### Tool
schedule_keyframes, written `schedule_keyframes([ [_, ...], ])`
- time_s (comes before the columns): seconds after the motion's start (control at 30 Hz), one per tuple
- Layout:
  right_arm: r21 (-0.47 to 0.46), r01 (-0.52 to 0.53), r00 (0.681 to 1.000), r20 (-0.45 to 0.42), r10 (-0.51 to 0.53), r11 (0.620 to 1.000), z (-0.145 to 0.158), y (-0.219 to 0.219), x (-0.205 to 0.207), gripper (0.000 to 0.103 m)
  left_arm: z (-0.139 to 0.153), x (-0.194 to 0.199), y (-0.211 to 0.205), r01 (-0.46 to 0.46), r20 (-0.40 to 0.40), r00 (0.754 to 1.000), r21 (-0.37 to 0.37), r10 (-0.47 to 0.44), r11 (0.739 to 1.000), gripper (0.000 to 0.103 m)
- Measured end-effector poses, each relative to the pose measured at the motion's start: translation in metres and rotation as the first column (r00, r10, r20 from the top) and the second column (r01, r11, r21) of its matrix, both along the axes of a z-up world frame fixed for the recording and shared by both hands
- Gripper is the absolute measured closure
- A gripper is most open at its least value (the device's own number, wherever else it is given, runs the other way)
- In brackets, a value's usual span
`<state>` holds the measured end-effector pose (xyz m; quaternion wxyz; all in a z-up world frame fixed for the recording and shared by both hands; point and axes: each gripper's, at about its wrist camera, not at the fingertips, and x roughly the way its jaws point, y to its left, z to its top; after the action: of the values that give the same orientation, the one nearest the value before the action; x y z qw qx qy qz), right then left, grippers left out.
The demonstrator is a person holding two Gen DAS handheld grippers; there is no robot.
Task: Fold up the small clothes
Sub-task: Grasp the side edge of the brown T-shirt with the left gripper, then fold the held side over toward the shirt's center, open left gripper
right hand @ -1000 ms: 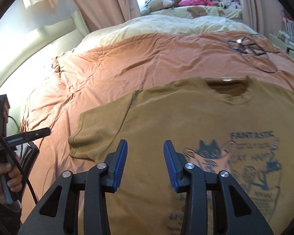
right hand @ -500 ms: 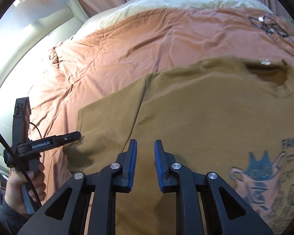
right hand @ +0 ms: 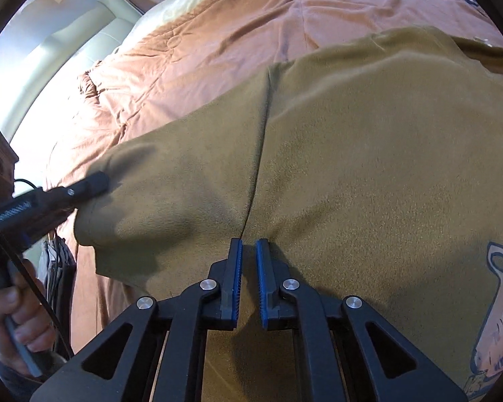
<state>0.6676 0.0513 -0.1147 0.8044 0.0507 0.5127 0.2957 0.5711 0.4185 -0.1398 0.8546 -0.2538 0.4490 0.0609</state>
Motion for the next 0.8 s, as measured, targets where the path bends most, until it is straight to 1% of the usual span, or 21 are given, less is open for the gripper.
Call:
schedule_keyframes([
  [0.07,0.014,-0.006,1.0,-0.007,0.006,1.0,0.003,0.0,0.001,0.097,0.01,0.003,-0.006,0.013,0.012,1.0,0.008,-0.013,1.0,0.098],
  [0.17,0.025,0.007,1.0,0.009,-0.007,1.0,0.013,-0.007,0.0,0.097,0.025,0.01,-0.02,0.04,0.028,0.999,0.025,-0.041,0.999,0.098],
  [0.37,0.062,0.011,1.0,0.0,-0.011,0.998,0.024,-0.035,-0.003,0.095,0.047,0.025,-0.056,0.092,0.052,0.994,0.043,-0.094,0.995,0.098],
  [0.43,0.053,0.015,1.0,0.012,-0.016,0.998,0.03,-0.047,-0.006,0.088,0.052,0.029,-0.068,0.109,0.059,0.992,0.046,-0.111,0.993,0.098],
  [0.47,0.047,0.019,0.999,0.025,-0.021,0.999,0.033,-0.052,-0.006,0.079,0.054,0.031,-0.074,0.118,0.06,0.991,0.048,-0.121,0.992,0.098],
  [0.5,0.041,0.026,0.999,0.044,-0.028,0.999,0.037,-0.058,-0.008,0.066,0.057,0.034,-0.081,0.129,0.061,0.989,0.052,-0.132,0.99,0.098],
  [0.53,0.042,0.034,0.998,0.055,-0.036,0.999,0.041,-0.064,-0.009,0.059,0.058,0.036,-0.088,0.142,0.061,0.988,0.055,-0.145,0.988,0.098],
  [0.57,0.046,0.045,0.997,0.066,-0.048,0.998,0.043,-0.069,-0.01,0.046,0.06,0.039,-0.096,0.155,0.061,0.986,0.059,-0.158,0.986,0.098],
  [0.6,0.054,0.059,0.995,0.076,-0.063,0.997,0.045,-0.074,-0.011,0.042,0.061,0.042,-0.104,0.168,0.059,0.983,0.063,-0.172,0.984,0.098],
  [0.7,0.106,0.095,0.992,0.067,-0.103,0.99,0.046,-0.09,-0.01,0.042,0.062,0.049,-0.125,0.205,0.054,0.976,0.068,-0.209,0.976,0.098],
  [0.8,0.121,0.123,0.989,0.065,-0.132,0.985,0.044,-0.098,-0.007,0.042,0.059,0.059,-0.15,0.241,0.037,0.969,0.073,-0.244,0.968,0.098],
])
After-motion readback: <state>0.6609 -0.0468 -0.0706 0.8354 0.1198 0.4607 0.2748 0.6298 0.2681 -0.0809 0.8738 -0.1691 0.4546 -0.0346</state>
